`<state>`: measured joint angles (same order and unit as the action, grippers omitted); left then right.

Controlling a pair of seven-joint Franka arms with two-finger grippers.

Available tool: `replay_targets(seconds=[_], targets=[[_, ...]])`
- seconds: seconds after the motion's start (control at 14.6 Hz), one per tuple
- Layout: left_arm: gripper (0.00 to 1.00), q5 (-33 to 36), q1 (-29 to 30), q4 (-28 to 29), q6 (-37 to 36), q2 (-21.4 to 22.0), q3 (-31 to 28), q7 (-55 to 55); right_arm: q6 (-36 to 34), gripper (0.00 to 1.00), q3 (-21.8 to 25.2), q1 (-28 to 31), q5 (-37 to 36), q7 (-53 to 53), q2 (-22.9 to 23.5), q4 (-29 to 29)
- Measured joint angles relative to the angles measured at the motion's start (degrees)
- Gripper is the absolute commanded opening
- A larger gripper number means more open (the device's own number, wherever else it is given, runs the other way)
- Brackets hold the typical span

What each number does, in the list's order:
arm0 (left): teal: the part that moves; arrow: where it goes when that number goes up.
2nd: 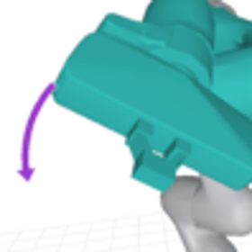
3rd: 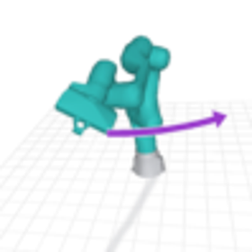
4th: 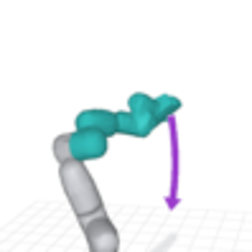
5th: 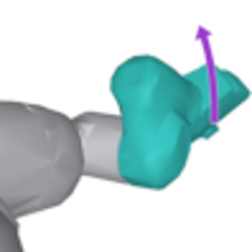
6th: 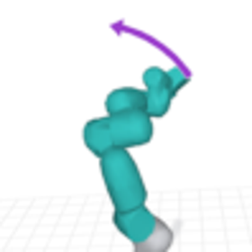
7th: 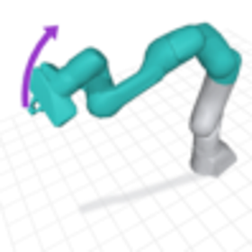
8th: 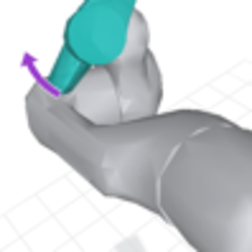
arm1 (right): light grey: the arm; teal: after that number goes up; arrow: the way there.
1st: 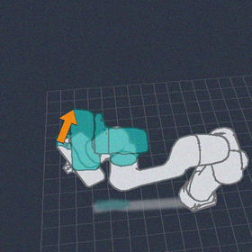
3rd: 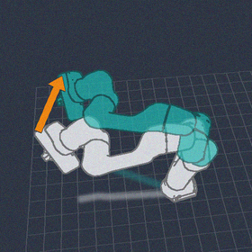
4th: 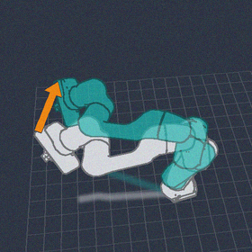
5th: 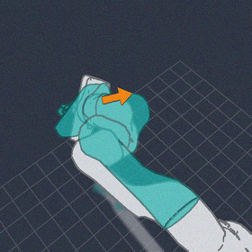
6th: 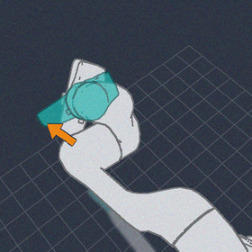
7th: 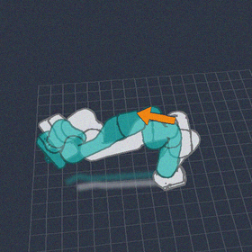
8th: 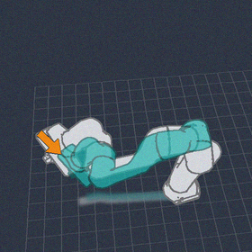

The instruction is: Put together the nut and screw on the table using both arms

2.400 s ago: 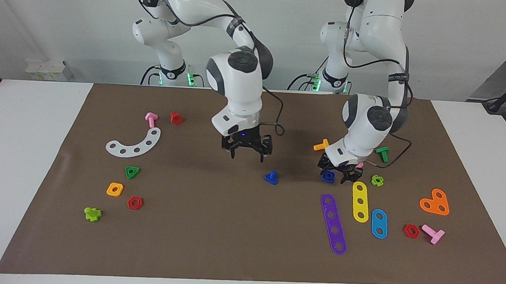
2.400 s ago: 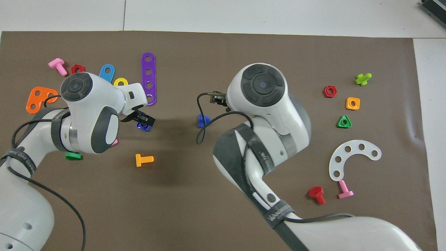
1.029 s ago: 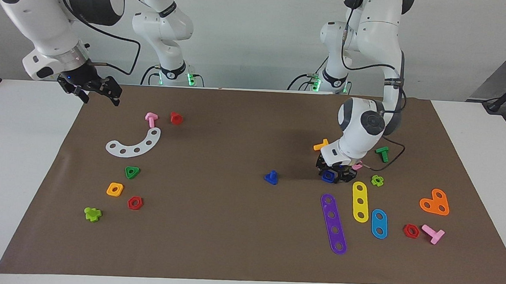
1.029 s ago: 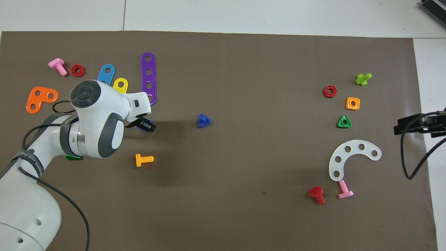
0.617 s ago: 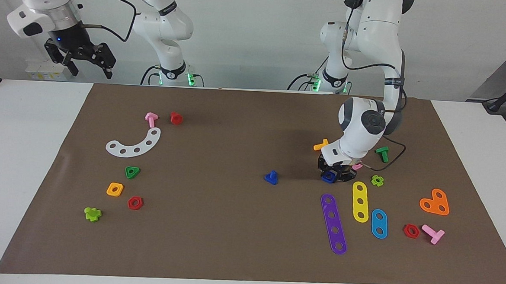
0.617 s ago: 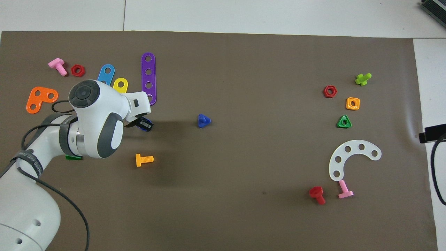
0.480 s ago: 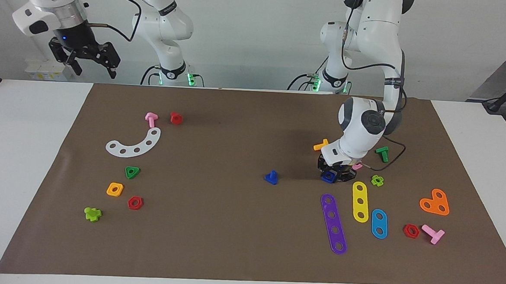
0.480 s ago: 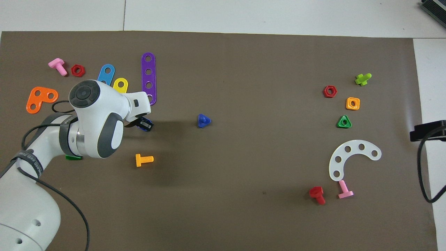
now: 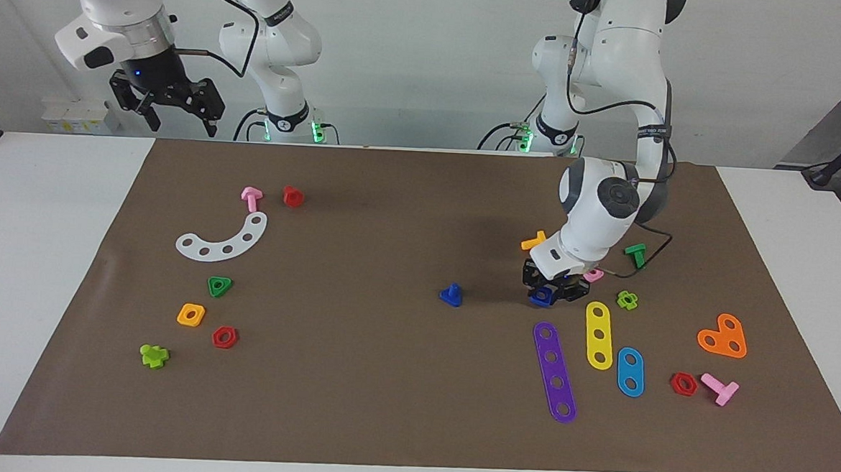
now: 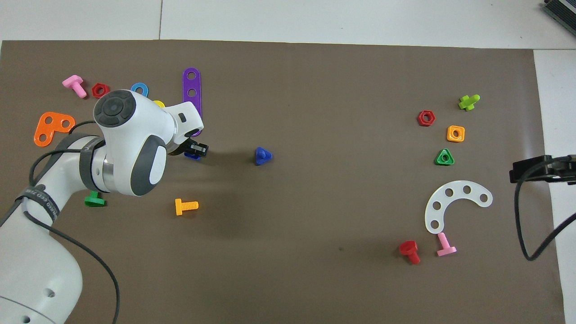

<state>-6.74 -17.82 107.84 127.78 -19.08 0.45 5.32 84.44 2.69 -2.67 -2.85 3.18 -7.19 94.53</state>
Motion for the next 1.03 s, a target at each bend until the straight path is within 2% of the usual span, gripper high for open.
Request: replay_targets(seconds=[0.21,0.41,0.69,1.03], targets=[[0.27,0.0,-4.5,-6.2,-5.2,-1.1,0.0,-11.9,0.0,1.00,0.0,0.1,0.0,0.0,0.0,0.1],[0.27,0.0,-9.1,-9.1,-6.1,-2.2,0.1,-20.3,0.0,1.00,0.0,0.1,0.0,0.0,0.0,0.1],[0.27,-1.2,-12.8,-10.9,-6.0,-4.4,0.1,-25.9,0.0,1.00,0.1,0.1,0.0,0.0,0.0,0.1],[0.28,-1.5,-13.5,-13.0,-4.9,-6.5,0.0,-27.4,0.0,1.00,0.1,0.1,0.0,0.0,0.0,0.1]])
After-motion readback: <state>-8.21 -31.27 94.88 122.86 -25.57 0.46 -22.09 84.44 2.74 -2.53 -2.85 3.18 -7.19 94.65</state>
